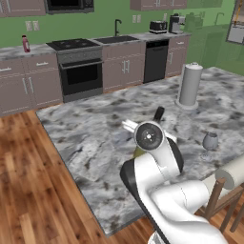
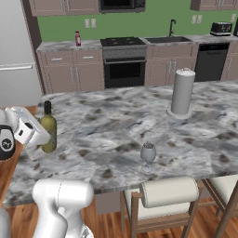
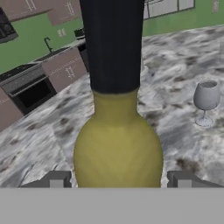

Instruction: There is a wine glass and glass cup on the dining counter. Place the wine bottle next to the wine glass and the juice bottle next to the glass cup.

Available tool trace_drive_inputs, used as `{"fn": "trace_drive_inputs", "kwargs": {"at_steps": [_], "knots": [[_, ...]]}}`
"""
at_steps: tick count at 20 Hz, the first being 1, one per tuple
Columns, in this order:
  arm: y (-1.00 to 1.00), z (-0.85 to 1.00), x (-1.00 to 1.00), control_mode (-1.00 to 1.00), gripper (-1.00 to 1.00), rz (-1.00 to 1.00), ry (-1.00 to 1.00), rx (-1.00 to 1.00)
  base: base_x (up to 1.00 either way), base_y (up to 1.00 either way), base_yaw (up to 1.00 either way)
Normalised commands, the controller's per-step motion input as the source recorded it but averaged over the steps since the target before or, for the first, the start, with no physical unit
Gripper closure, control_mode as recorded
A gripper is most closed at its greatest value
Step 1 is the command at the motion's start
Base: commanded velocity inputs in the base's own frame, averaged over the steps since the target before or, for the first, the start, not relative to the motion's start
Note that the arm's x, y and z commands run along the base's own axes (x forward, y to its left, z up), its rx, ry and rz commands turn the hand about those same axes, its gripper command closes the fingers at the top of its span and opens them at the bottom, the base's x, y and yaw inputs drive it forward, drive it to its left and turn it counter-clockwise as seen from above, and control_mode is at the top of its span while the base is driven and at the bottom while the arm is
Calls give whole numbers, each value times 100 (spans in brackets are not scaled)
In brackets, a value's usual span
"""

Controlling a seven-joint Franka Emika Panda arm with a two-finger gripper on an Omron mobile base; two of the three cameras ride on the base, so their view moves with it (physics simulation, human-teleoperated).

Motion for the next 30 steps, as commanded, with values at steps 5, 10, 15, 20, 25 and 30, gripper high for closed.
{"fn": "trace_drive_inputs", "kwargs": {"at_steps": [5,10,15,20,25,30], "knots": [[-28,0,-6,-100,100,-1,-16,-2,0,0,0],[-31,0,-8,-100,100,-3,-5,0,0,0,0],[-27,0,-5,-100,100,-2,0,0,0,0,0],[-24,0,-10,-100,100,0,0,0,0,0,0],[-26,-5,-8,-100,100,0,0,0,0,0,0],[-24,-15,0,-100,100,-1,1,0,0,0,0]]}}
